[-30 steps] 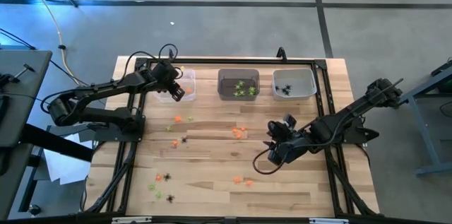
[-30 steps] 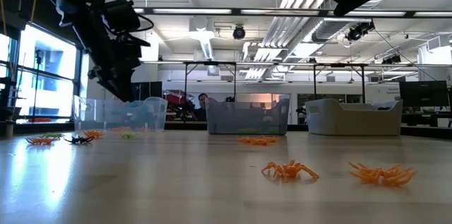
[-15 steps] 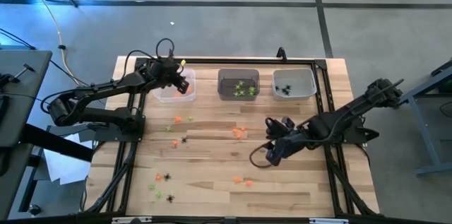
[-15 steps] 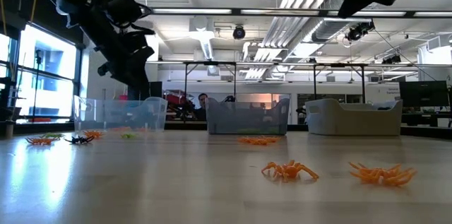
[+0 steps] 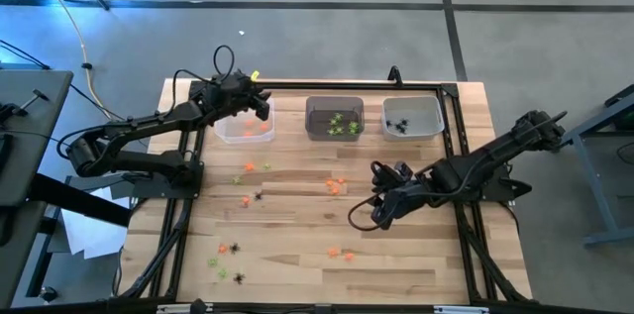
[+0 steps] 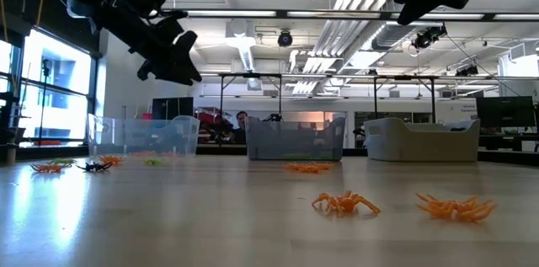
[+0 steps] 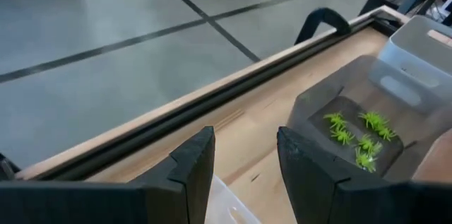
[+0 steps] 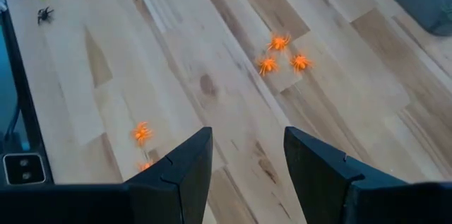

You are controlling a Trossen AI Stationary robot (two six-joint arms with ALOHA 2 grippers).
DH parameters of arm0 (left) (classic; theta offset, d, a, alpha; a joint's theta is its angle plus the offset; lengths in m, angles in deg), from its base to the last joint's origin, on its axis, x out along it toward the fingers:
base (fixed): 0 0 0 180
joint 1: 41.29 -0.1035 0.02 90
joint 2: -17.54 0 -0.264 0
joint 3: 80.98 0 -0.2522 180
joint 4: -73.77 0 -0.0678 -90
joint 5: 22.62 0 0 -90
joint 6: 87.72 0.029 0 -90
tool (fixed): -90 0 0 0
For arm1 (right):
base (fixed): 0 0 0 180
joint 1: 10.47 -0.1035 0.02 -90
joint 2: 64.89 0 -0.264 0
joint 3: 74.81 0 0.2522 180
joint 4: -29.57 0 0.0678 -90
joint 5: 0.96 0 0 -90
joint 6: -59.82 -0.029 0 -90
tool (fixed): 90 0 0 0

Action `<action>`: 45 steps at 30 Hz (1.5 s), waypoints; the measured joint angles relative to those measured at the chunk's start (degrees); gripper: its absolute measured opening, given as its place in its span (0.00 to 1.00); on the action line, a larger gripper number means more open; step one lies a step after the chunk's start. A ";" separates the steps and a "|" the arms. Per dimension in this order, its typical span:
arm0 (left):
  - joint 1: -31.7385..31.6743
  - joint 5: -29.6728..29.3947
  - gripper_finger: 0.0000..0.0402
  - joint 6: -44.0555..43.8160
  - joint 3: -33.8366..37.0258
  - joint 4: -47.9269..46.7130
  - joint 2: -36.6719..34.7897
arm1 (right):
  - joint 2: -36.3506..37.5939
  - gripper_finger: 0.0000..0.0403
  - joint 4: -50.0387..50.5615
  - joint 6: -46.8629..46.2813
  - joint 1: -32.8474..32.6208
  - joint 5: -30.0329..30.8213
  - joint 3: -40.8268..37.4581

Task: Sort Halloween decoration
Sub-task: Put the orange spider toy into the transparent bin

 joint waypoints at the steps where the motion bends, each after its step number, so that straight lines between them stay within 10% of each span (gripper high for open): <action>1: 0.00 0.00 0.35 0.04 0.00 0.36 0.00 | 0.00 0.43 0.00 0.00 0.00 0.02 0.00; 45: 0.37 1.40 0.35 -2.44 0.02 14.33 0.90 | 0.00 0.43 -0.04 0.00 0.00 0.04 0.00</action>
